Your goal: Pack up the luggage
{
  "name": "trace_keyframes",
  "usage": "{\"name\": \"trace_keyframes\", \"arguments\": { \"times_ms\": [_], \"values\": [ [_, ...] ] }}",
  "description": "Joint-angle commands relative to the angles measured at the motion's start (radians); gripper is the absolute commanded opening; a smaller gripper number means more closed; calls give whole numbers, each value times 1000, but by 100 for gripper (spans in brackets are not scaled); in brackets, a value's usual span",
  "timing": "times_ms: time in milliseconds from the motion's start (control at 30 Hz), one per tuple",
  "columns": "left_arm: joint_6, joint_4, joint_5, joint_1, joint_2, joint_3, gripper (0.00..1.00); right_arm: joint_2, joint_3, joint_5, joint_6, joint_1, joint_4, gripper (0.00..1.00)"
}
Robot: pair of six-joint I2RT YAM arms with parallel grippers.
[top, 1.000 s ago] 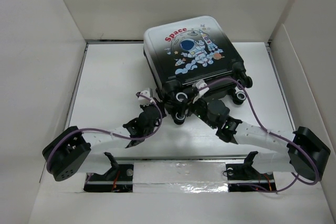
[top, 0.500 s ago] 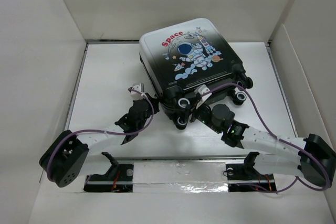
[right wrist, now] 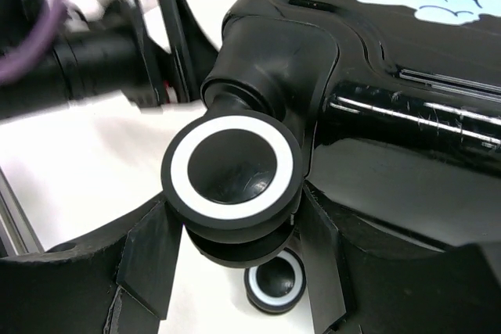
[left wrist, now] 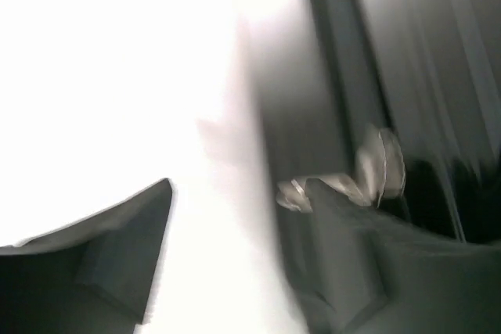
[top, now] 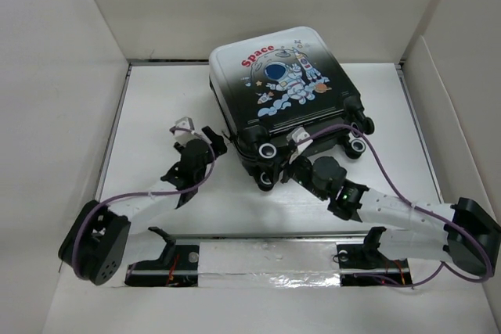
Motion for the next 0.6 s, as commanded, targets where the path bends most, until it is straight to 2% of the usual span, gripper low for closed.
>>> {"name": "trace_keyframes", "arguments": {
  "times_ms": [0,67,133,167,200,267,300,333,367,400,433,533,567],
  "values": [
    [-57,-46,-179,56,-174,11,74,36,107,-37,16,42,125,0],
    [-81,-121,-165,56,-266,-5,75,67,136,-46,8,63,137,0],
    [-103,-167,-121,56,-416,-17,83,110,190,-46,-10,97,135,0],
    [-106,-207,-104,56,-471,-19,84,125,208,-45,-16,109,132,0],
    [-111,-224,-73,56,-568,-22,95,157,251,-48,-21,124,129,0],
    [-114,-280,-35,56,-645,-16,99,196,295,-45,-39,172,117,5],
    [-117,-302,-1,56,-703,1,99,213,318,-27,-44,190,105,13],
    [-120,-339,16,56,-723,13,99,240,366,30,-51,225,65,39],
    [-112,-350,34,56,-745,26,99,251,389,58,-59,241,33,57],
    [-106,-368,71,56,-771,40,99,257,415,85,-70,252,-2,88],
    [-91,-386,90,56,-779,78,99,260,458,137,-83,261,-85,100],
    [-69,-474,139,56,-799,162,99,218,486,240,-138,287,-220,100],
    [-56,-521,146,56,-803,184,99,152,484,256,-149,287,-246,100]
  ]
}}
